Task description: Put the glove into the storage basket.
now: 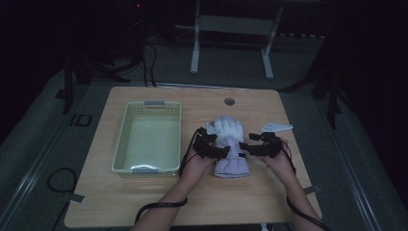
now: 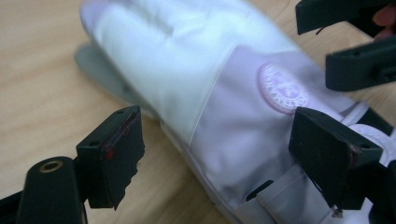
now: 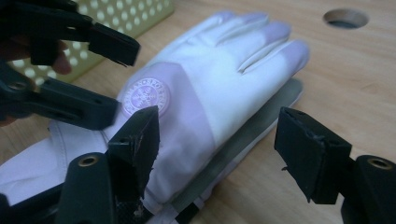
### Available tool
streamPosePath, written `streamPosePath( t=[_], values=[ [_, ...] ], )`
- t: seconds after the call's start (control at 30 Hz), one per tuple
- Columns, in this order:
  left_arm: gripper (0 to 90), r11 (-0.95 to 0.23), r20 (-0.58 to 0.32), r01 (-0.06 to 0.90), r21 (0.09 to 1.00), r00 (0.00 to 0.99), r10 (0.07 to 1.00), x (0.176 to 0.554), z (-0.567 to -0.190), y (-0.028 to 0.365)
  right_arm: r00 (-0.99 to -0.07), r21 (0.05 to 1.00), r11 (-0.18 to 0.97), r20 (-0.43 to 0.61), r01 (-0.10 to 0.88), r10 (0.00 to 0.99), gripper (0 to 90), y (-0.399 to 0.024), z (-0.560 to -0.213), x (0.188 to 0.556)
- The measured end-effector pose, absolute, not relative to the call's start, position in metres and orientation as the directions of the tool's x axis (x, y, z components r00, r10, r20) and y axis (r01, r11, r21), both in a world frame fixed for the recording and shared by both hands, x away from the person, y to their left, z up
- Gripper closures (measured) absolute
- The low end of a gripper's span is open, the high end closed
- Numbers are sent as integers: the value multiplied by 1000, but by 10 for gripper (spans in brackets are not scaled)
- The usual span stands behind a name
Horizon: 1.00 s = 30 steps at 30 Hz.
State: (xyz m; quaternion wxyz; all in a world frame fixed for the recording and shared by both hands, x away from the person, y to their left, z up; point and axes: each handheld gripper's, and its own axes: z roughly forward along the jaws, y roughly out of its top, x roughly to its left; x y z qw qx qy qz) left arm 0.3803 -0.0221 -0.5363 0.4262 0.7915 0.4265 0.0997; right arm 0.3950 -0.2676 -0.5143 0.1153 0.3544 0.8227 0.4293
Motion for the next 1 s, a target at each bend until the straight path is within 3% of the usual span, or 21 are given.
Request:
streamPosePath(
  t=[0.13, 0.33, 0.5, 0.63, 0.73, 0.87, 1.0],
  values=[
    [182, -289, -223, 614, 735, 621, 751, 380, -549, -22, -727, 722, 456, 94, 519, 680, 307, -262, -532, 395],
    [187, -223, -397, 714, 664, 589, 704, 392, -568, -15, -692, 658, 421, 214, 624, 690, 305, -265, -548, 403],
    [366, -248, -456, 724, 644, 623, 635, 398, -567, -12, -690, 632, 394, 326, 667, 646, 505, -266, -552, 408],
    [520, -227, -525, 752, 619, 611, 593, 401, -569, -9, -703, 647, 402, 304, 648, 643, 662, -263, -550, 404],
    [614, -232, -510, 739, 633, 623, 594, 399, -565, -9, -695, 664, 388, 284, 640, 661, 758, -261, -547, 400],
    [688, -235, -501, 732, 639, 629, 595, 397, -558, -10, -685, 675, 369, 282, 639, 672, 793, -261, -541, 396],
    [706, -233, -504, 732, 641, 630, 591, 395, -547, -9, -683, 689, 358, 272, 630, 678, 800, -260, -532, 392]
  ],
)
